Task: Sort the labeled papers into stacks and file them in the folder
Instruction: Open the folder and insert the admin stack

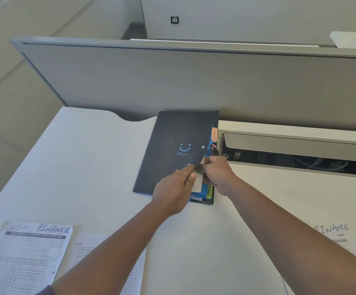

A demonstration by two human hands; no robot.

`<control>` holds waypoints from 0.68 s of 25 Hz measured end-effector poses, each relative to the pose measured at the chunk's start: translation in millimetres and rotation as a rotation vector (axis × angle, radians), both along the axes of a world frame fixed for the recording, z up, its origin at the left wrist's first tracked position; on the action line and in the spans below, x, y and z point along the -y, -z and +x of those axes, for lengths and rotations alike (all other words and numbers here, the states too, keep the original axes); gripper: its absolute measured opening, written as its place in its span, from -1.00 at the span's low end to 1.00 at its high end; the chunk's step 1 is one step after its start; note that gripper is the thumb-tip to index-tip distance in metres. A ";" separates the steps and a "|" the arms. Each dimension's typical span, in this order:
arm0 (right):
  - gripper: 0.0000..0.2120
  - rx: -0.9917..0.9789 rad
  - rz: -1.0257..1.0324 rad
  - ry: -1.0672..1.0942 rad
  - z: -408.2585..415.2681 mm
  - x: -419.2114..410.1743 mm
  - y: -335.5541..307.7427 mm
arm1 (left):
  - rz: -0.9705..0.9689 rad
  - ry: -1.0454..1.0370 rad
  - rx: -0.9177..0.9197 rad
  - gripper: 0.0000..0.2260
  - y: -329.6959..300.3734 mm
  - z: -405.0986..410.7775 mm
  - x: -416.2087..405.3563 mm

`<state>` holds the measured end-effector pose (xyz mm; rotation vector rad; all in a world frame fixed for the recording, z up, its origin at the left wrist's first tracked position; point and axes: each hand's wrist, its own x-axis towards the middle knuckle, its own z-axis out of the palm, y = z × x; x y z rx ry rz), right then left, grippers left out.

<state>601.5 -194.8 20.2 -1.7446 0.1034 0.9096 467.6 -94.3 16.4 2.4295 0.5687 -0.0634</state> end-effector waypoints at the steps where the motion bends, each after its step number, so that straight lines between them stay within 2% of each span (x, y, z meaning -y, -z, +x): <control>1: -0.91 0.006 -0.013 0.005 0.9 1.3 1.7 | 0.006 0.010 -0.014 -0.55 3.0 1.2 1.0; 6: -0.49 0.076 -0.082 -0.016 6.5 16.3 11.6 | 0.126 0.096 -0.152 -0.47 18.7 10.2 6.5; 8: -0.45 0.063 -0.049 -0.006 6.5 26.3 16.7 | 0.205 0.160 -0.240 -0.26 22.0 11.3 7.5; 10: -0.52 0.073 -0.029 -0.037 -0.1 36.5 20.6 | 0.216 0.204 -0.279 -0.05 22.7 8.7 6.0; 11: -0.56 0.087 -0.030 -0.053 -5.3 41.8 22.2 | 0.194 0.217 -0.281 -0.01 22.2 6.2 4.2; 13: -0.66 0.106 -0.028 -0.049 -17.2 54.2 22.8 | 0.119 0.232 -0.250 -0.05 18.9 -1.5 -1.2; 17: -0.79 0.121 0.010 -0.022 -41.3 85.7 10.2 | 0.088 0.250 -0.043 -0.39 5.8 -28.8 -1.1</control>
